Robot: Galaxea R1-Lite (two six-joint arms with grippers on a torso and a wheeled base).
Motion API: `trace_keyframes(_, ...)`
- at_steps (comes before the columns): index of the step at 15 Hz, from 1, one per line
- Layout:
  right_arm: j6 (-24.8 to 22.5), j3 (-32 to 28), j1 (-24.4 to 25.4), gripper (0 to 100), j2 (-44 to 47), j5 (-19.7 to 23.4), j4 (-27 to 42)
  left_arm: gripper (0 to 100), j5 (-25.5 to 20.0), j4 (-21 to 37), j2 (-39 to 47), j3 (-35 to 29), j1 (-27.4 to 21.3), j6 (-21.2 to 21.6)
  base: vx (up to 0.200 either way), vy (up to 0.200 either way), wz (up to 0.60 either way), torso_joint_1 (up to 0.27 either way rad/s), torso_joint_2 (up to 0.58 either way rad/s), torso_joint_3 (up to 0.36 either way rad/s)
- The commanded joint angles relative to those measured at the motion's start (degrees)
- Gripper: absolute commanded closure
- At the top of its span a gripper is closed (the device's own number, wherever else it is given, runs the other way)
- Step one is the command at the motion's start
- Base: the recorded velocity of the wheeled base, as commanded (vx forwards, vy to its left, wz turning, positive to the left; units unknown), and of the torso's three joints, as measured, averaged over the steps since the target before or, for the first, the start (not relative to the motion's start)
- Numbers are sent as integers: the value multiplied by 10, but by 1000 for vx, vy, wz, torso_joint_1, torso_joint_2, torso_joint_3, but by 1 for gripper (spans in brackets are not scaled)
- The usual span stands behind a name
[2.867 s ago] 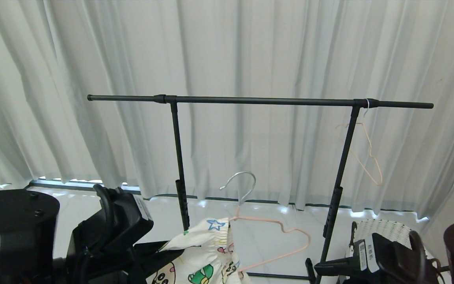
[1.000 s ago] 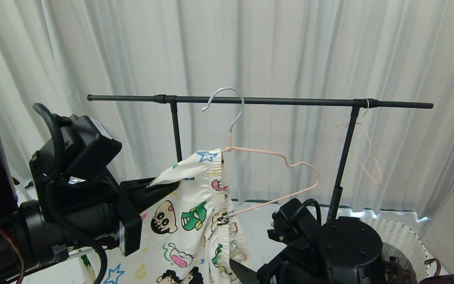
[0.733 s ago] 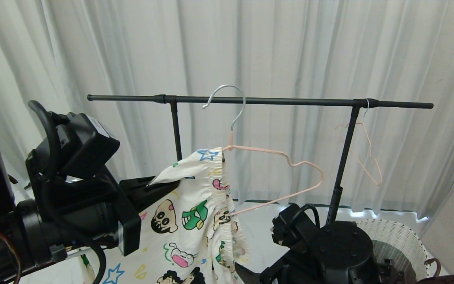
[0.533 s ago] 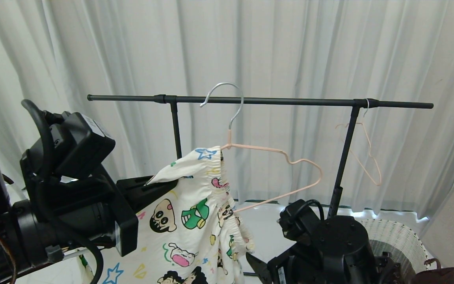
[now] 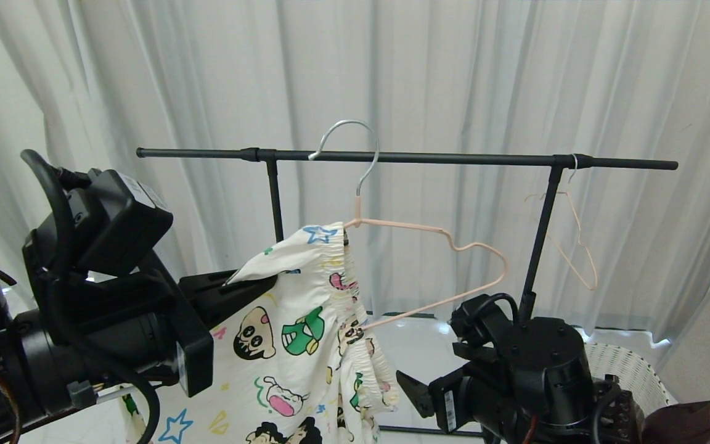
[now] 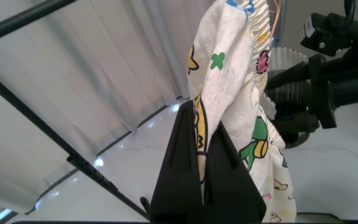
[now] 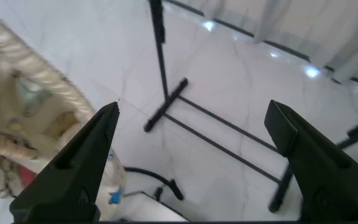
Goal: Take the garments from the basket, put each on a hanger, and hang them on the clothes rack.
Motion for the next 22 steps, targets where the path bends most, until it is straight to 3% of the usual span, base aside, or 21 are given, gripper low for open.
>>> trace_keyframes(1,2,-7,18,0,-9,8,-1,100,0,-5,5,1,0,0,0,0,0,0,0,0)
trace_keyframes(11,1,-38,48,0,7,22,-4,100,0,-5,-1,-2,-6,0,0,0,0,0,0,0)
trace_keyframes(22,-1,-40,29,0,24,15,-4,100,0,-19,0,-12,0,0,0,0,0,0,0,0)
